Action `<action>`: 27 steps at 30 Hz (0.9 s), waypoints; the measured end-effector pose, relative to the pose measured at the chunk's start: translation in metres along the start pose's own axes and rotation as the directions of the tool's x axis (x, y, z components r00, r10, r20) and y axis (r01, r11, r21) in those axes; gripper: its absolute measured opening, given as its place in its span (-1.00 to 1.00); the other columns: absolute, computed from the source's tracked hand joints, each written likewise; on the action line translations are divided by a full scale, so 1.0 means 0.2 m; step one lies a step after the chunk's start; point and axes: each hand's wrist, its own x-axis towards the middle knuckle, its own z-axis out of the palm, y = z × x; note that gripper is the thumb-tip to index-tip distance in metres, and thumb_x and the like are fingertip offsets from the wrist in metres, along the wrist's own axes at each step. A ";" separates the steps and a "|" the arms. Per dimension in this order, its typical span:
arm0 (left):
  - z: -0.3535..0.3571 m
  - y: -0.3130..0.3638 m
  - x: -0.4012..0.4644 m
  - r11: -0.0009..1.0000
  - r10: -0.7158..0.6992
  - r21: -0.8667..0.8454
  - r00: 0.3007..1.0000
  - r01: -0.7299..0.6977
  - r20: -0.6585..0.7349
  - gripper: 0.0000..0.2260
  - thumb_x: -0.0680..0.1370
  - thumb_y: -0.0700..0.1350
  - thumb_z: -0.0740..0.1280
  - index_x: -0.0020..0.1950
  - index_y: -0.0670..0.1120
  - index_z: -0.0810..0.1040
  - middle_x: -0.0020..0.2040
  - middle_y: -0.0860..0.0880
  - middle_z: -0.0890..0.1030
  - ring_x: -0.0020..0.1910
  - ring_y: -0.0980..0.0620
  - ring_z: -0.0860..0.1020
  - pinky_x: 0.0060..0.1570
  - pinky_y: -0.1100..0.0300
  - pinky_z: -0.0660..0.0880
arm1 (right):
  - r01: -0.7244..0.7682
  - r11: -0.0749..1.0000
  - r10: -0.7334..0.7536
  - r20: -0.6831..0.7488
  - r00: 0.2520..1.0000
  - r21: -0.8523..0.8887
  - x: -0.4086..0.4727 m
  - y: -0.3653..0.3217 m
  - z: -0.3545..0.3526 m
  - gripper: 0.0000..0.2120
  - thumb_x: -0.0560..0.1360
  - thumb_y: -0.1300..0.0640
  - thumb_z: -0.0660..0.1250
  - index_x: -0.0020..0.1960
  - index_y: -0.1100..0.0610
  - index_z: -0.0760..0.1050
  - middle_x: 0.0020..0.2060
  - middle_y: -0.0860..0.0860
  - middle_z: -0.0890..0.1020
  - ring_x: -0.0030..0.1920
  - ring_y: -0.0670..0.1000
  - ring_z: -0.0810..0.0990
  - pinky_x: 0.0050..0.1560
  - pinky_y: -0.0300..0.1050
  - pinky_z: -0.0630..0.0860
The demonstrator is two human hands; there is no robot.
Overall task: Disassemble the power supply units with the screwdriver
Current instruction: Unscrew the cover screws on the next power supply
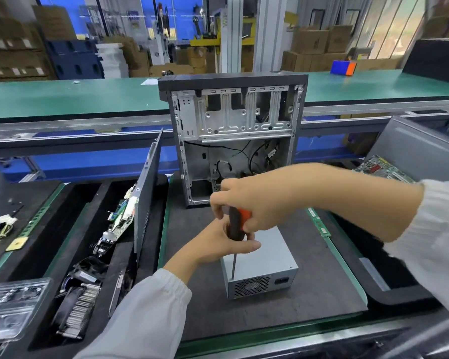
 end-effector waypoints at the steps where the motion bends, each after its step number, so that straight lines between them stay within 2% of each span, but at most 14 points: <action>1: 0.00 0.00 0.00 1.000 0.001 0.010 1.000 -0.001 0.005 -0.83 0.49 -0.23 0.45 -0.26 -0.09 0.52 -0.35 0.12 0.50 -0.36 0.19 0.43 -0.24 0.37 0.38 | 0.009 0.998 -0.012 0.043 0.999 0.068 -0.01 0.00 -0.02 -0.66 0.50 -0.07 0.29 0.22 -0.10 0.27 0.01 -0.05 0.39 -0.14 0.01 0.55 -0.25 -0.09 0.46; 3: 0.00 0.00 0.01 1.000 0.001 0.026 1.000 -0.002 0.020 -0.83 0.50 -0.24 0.43 -0.25 -0.13 0.51 -0.34 0.13 0.51 -0.34 0.18 0.45 -0.24 0.38 0.41 | -0.071 0.993 0.071 0.005 0.997 0.093 -0.01 -0.02 -0.02 -0.48 0.44 -0.32 0.27 0.26 -0.07 0.25 -0.07 -0.03 0.45 -0.16 0.06 0.61 -0.19 -0.02 0.53; 5: 0.00 0.00 0.01 0.999 -0.033 0.019 0.999 0.033 0.010 -0.81 0.50 -0.18 0.45 -0.26 0.03 0.53 -0.32 0.19 0.53 -0.30 0.21 0.49 -0.22 0.41 0.44 | -0.192 0.981 0.193 -0.139 0.971 0.021 0.02 -0.05 0.02 -0.36 0.43 -0.44 0.12 0.20 0.06 0.31 -0.26 -0.02 0.38 -0.27 0.07 0.50 -0.30 -0.05 0.43; 7: 0.01 -0.02 0.01 0.999 -0.044 -0.009 0.999 0.044 -0.022 -0.77 0.49 -0.14 0.47 -0.29 0.09 0.52 -0.33 0.17 0.53 -0.30 0.21 0.49 -0.23 0.42 0.44 | -0.302 0.950 0.273 -0.246 0.930 -0.086 0.04 -0.08 0.04 -0.35 0.47 -0.44 0.00 -0.04 0.16 0.40 -0.34 0.00 0.31 -0.35 0.05 0.37 -0.40 -0.10 0.27; 8: 0.01 -0.02 0.01 0.999 -0.038 -0.020 0.999 0.038 -0.027 -0.77 0.48 -0.15 0.47 -0.30 0.07 0.52 -0.34 0.16 0.52 -0.31 0.20 0.48 -0.24 0.41 0.43 | -0.331 0.936 0.291 -0.263 0.920 -0.123 0.04 -0.08 0.05 -0.37 0.49 -0.41 -0.03 -0.18 0.16 0.37 -0.35 0.01 0.32 -0.39 0.03 0.34 -0.43 -0.12 0.21; 10: 0.01 -0.02 0.01 0.999 -0.021 -0.036 1.000 0.020 -0.020 -0.76 0.49 -0.17 0.47 -0.32 0.07 0.53 -0.35 0.13 0.50 -0.32 0.19 0.46 -0.26 0.41 0.41 | -0.314 0.932 0.269 -0.235 0.934 -0.181 0.05 -0.07 0.06 -0.46 0.57 -0.31 0.00 -0.24 0.15 0.32 -0.36 0.02 0.35 -0.41 0.00 0.34 -0.44 -0.12 0.21; 13: 0.00 -0.02 0.02 0.999 0.025 -0.037 1.000 -0.025 -0.012 -0.75 0.49 -0.20 0.47 -0.32 0.07 0.54 -0.37 0.09 0.49 -0.35 0.17 0.44 -0.27 0.38 0.40 | -0.141 0.989 0.139 -0.069 0.988 -0.035 0.02 -0.02 0.01 -0.86 0.59 -0.02 0.19 0.04 0.05 0.36 -0.16 0.02 0.43 -0.29 0.04 0.54 -0.42 -0.12 0.39; 14: 0.00 -0.02 0.02 0.999 0.031 -0.034 0.999 -0.031 -0.009 -0.76 0.49 -0.20 0.47 -0.32 0.02 0.53 -0.37 0.08 0.49 -0.35 0.16 0.43 -0.26 0.37 0.40 | -0.114 0.992 0.115 -0.007 0.993 0.056 0.01 -0.01 -0.01 -0.83 0.55 0.01 0.25 0.12 -0.03 0.34 -0.08 0.01 0.41 -0.27 0.05 0.62 -0.46 -0.18 0.43; 16: 0.00 -0.03 0.03 0.999 0.040 -0.015 0.999 -0.040 0.001 -0.82 0.49 -0.20 0.46 -0.26 -0.03 0.54 -0.35 0.03 0.49 -0.34 0.14 0.43 -0.25 0.33 0.40 | -0.150 0.976 0.147 0.034 0.989 0.156 0.00 0.01 -0.03 -0.68 0.50 -0.14 0.31 0.15 -0.04 0.32 -0.07 0.01 0.45 -0.40 -0.01 0.66 -0.55 -0.29 0.42; 18: 0.00 -0.05 0.03 0.999 0.036 -0.009 0.999 -0.036 0.003 -0.85 0.49 -0.17 0.47 -0.14 0.07 0.58 -0.29 0.04 0.51 -0.29 0.16 0.47 -0.21 0.32 0.46 | -0.246 0.966 0.248 -0.018 0.969 0.081 0.01 -0.01 -0.02 -0.55 0.46 -0.33 0.24 -0.04 0.07 0.37 -0.27 0.05 0.54 -0.57 -0.04 0.59 -0.50 -0.23 0.44; 20: 0.00 -0.05 0.03 0.999 0.021 -0.049 1.000 -0.020 0.003 -0.81 0.47 -0.14 0.49 -0.03 0.13 0.58 -0.26 0.11 0.53 -0.26 0.22 0.50 -0.17 0.37 0.48 | -0.296 0.954 0.292 -0.087 0.953 -0.041 0.04 -0.03 0.03 -0.48 0.48 -0.37 0.15 -0.19 0.12 0.37 -0.51 0.03 0.53 -0.60 -0.05 0.51 -0.50 -0.21 0.38; 22: -0.01 -0.08 0.02 0.999 0.038 -0.034 0.999 -0.038 0.008 -0.72 0.45 -0.12 0.51 0.02 0.21 0.56 -0.20 0.16 0.56 -0.25 0.23 0.50 -0.16 0.41 0.46 | -0.264 0.962 0.255 -0.116 0.960 -0.071 0.06 -0.03 0.05 -0.57 0.55 -0.24 0.18 -0.20 0.13 0.40 -0.50 0.01 0.51 -0.48 -0.03 0.49 -0.47 -0.19 0.35; 25: -0.03 -0.14 0.00 0.998 -0.008 0.065 0.999 0.006 0.040 -0.63 0.40 -0.06 0.56 0.13 0.13 0.53 -0.33 0.18 0.38 -0.37 0.16 0.29 -0.29 0.43 0.29 | -0.142 0.988 0.139 -0.046 0.989 -0.058 0.05 0.00 0.03 -0.90 0.54 0.13 0.27 0.03 0.10 0.51 -0.15 0.03 0.57 -0.23 0.02 0.54 -0.31 -0.10 0.48; 27: -0.04 -0.22 -0.03 0.989 -0.067 0.133 0.996 0.058 0.066 -0.61 0.38 -0.05 0.57 0.14 0.06 0.54 -0.31 0.07 0.21 -0.34 0.07 0.21 -0.31 0.24 0.19 | -0.067 0.998 0.068 0.020 0.998 -0.015 0.05 0.02 0.02 -0.75 0.50 0.25 0.26 0.13 0.01 0.49 -0.03 -0.02 0.49 -0.19 -0.06 0.46 -0.28 -0.14 0.43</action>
